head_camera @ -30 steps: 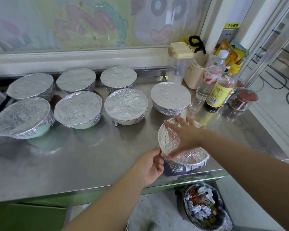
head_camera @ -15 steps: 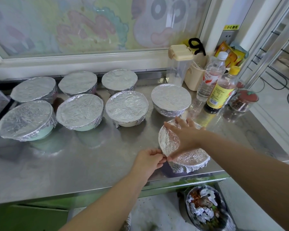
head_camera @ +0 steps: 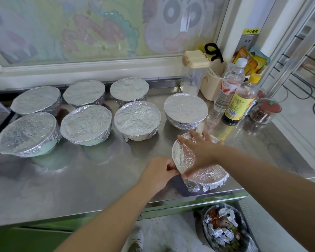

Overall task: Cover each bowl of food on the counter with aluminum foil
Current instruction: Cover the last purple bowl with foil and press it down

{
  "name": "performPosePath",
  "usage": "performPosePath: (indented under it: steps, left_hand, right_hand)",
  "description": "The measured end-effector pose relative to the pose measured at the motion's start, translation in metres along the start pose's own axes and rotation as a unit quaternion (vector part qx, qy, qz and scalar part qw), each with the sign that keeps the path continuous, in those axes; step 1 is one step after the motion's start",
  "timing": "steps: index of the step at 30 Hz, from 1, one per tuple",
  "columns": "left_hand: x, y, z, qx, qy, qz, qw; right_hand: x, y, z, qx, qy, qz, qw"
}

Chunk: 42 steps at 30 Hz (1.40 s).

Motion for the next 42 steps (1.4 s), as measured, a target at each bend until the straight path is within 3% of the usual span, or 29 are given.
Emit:
performPosePath:
  steps: [5, 25, 29, 32, 36, 39, 42]
  left_hand:
    - [-0.003, -0.013, -0.015, 0.038, 0.067, -0.06, 0.995]
    - [0.002, -0.014, -0.046, 0.234, 0.047, 0.033, 0.97]
    - [0.002, -0.014, -0.049, 0.213, 0.071, -0.046, 0.973]
    - [0.015, -0.016, -0.047, 0.125, 0.01, -0.059, 0.99]
    - [0.022, -0.017, -0.025, 0.068, -0.107, 0.136, 0.983]
    - [0.015, -0.012, -0.003, 0.11, -0.166, 0.299, 0.933]
    - [0.014, -0.001, 0.012, 0.154, -0.185, 0.374, 0.895]
  right_hand:
    - [0.0, 0.001, 0.001, -0.003, -0.002, -0.003, 1.0]
    - [0.002, 0.001, 0.002, -0.01, 0.007, 0.001, 1.0]
    - [0.005, 0.002, 0.0, -0.016, 0.029, -0.006, 0.999]
    - [0.011, 0.007, -0.002, -0.032, 0.071, -0.021, 0.997]
    - [0.017, 0.012, -0.004, -0.058, 0.096, -0.026, 0.993]
    - [0.016, 0.007, -0.006, -0.056, 0.019, -0.018, 0.998]
    - [0.014, 0.005, -0.008, -0.017, -0.035, -0.002, 0.999]
Point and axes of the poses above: each hand's wrist, its own z-axis away from the middle knuckle, its own y-axis out of the palm, x = y × z, the point moved 2 cm from there along -z, towards the middle knuckle, and after that the axes turned 2 degrees about z, right-handed, at the moved point
